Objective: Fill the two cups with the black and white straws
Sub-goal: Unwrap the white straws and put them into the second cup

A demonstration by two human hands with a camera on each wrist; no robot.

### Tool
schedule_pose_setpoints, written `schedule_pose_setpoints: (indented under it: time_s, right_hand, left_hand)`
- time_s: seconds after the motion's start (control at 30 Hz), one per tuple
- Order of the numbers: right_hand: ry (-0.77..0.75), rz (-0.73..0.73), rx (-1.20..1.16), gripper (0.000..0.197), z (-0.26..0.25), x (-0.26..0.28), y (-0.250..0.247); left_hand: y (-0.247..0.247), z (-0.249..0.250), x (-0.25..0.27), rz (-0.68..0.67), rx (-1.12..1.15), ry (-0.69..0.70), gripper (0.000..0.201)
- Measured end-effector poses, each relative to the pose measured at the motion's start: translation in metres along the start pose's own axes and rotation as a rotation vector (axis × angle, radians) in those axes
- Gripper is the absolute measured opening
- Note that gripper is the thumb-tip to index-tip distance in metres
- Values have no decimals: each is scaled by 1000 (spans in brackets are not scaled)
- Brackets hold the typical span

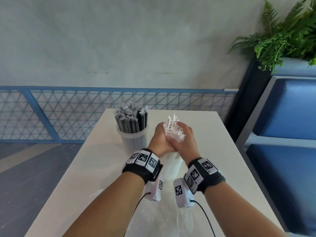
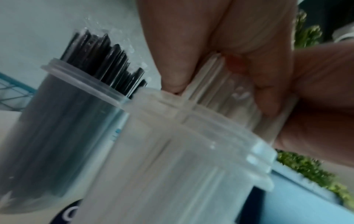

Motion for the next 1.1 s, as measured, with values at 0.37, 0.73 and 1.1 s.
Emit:
schedule_pose_setpoints:
  time_s: [0.37,0.73,1.1]
  right_hand:
    - [-171,-89,-154,45,-46,-10,-11]
    - [111,-173,-121,82,-2,14,-29]
    - [139,-438,-90,104,12,18,-11]
  left_hand:
    - [-14,36,4,74,31,78,79]
    - [-37,-3,41,35,53,72,143]
    - [-16,-25,28,-128,85,-47,104]
Point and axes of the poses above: each hand's wrist, its own x-axis away from the middle knuckle, its own y-axis out of the palm, z = x × y, the point moved 2 cm from there along -x, towards the middle knuckle, and after that the axes turned 2 degrees about -y, right-handed, at the moved point
